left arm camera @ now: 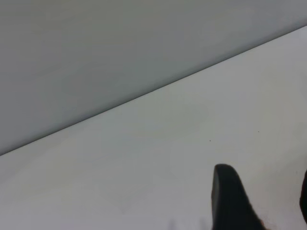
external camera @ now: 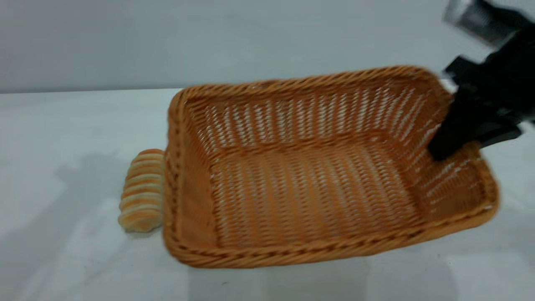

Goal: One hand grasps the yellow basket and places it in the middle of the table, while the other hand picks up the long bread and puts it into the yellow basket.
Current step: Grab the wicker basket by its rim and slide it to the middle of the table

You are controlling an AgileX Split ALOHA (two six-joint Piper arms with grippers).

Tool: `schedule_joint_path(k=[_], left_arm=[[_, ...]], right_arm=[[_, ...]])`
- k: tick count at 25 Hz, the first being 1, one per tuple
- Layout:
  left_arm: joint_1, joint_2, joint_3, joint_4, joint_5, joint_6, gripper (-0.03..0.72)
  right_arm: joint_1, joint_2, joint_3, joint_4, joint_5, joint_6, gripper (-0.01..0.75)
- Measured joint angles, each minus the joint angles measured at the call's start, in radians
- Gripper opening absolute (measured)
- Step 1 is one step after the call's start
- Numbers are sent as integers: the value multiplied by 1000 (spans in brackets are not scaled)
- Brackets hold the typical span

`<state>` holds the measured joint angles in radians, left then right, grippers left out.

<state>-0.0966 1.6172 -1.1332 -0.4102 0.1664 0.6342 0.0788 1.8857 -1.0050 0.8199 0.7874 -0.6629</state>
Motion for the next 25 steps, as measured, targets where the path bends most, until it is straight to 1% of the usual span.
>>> schedule_joint_path(k=[4,7,11,25], left_arm=[[0,0,0,0,0,0,414],[0,0,0,0,0,0,414],[0,0,0,0,0,0,414],[0,0,0,0,0,0,414]], right_arm=[[46,85,-42,48,-33,33,94],[60,139,-74,92,-44,40,94],[62,201,-95,139,-50,43,93],[62,281,-96,172,-79,44,93]])
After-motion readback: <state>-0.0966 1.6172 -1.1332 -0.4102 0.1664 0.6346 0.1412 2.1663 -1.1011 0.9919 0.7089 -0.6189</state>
